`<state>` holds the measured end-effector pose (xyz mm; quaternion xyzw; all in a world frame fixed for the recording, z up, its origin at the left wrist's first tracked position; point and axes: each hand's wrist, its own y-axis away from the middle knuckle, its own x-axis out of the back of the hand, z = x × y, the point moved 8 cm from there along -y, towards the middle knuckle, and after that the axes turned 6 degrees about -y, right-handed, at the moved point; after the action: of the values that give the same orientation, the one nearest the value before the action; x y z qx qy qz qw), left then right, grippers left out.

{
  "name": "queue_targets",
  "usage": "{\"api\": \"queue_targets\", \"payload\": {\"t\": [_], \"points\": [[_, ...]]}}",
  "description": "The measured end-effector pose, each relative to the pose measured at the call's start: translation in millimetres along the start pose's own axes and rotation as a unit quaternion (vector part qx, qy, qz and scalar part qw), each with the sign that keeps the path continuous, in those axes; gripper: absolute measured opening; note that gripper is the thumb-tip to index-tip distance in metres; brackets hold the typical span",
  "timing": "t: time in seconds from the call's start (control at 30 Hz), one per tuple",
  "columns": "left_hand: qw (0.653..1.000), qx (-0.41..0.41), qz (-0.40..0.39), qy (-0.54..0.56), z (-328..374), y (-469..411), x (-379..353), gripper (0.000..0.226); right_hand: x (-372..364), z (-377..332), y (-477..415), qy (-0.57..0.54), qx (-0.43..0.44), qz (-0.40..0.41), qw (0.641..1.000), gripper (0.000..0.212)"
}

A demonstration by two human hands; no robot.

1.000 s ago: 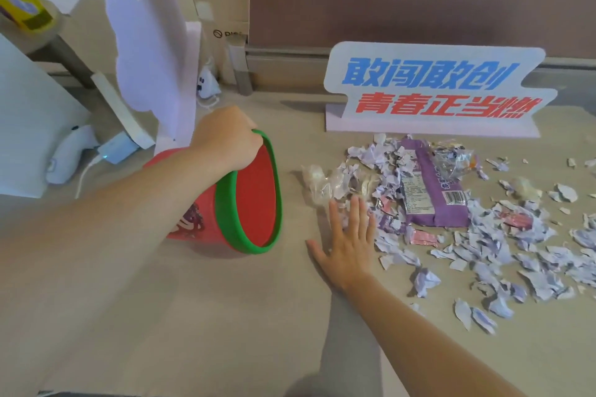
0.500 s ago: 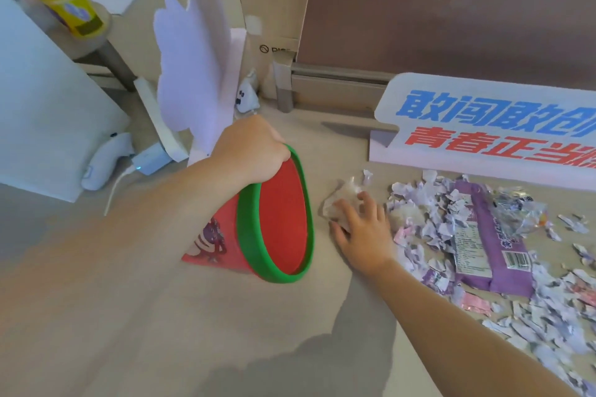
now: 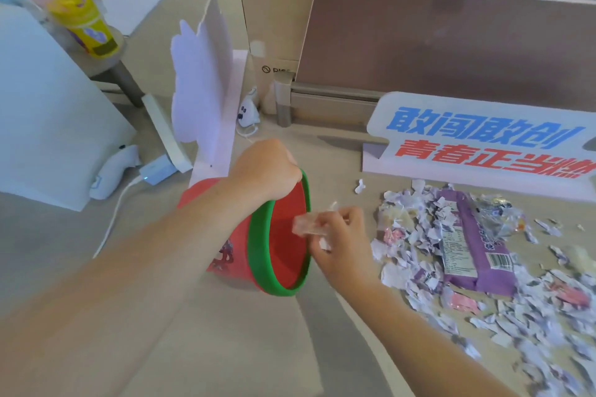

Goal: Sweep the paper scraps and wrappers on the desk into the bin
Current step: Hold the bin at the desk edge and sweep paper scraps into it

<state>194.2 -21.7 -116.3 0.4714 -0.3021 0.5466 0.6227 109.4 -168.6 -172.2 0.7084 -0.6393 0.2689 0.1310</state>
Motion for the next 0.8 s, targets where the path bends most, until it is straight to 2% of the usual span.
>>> {"api": "queue_targets", "payload": {"t": [0.03, 0.1, 0.17, 0.27, 0.33, 0.37, 0.43, 0.53, 0.6, 0.67, 0.8], "points": [[1.0, -0.001, -0.003, -0.005, 1, 0, 0, 0.013, -12, -10, 6, -0.007, 0.014, -0.053, 0.998, 0.02], [1.0, -0.001, -0.001, -0.017, 4, 1, 0, 0.013, -27, -11, 13, -0.003, 0.001, -0.143, 0.99, 0.038], [1.0, 0.004, 0.001, -0.026, 4, 0, 1, 0.012, -21, -7, 14, -0.021, -0.016, -0.161, 0.987, 0.052], [1.0, 0.009, -0.007, -0.02, 3, -4, -1, 0.013, 27, 14, 1, -0.02, -0.026, -0.014, 0.999, 0.048], [1.0, 0.011, -0.012, -0.013, 1, -6, -3, 0.014, 63, 46, -16, 0.081, -0.077, 0.072, 0.991, 0.05], [1.0, 0.01, -0.013, -0.011, 1, -7, -4, 0.014, 77, 67, -25, 0.153, -0.126, 0.077, 0.977, 0.053], [1.0, 0.008, -0.012, -0.013, 2, -9, -6, 0.014, 89, 108, -39, 0.265, -0.225, 0.009, 0.937, 0.065], [1.0, 0.009, -0.007, -0.019, 5, -11, -9, 0.014, 75, 147, -43, 0.26, -0.284, -0.116, 0.915, 0.084], [0.999, 0.006, -0.003, -0.032, 8, -12, -12, 0.015, 56, 151, -37, 0.233, -0.279, -0.16, 0.918, 0.087], [0.999, 0.001, -0.001, -0.042, 10, -11, -13, 0.016, 40, 148, -25, 0.239, -0.265, -0.17, 0.919, 0.093], [0.999, 0.002, -0.009, -0.047, 10, -11, -13, 0.015, 26, 141, -3, 0.349, -0.198, -0.131, 0.907, 0.084]]}}
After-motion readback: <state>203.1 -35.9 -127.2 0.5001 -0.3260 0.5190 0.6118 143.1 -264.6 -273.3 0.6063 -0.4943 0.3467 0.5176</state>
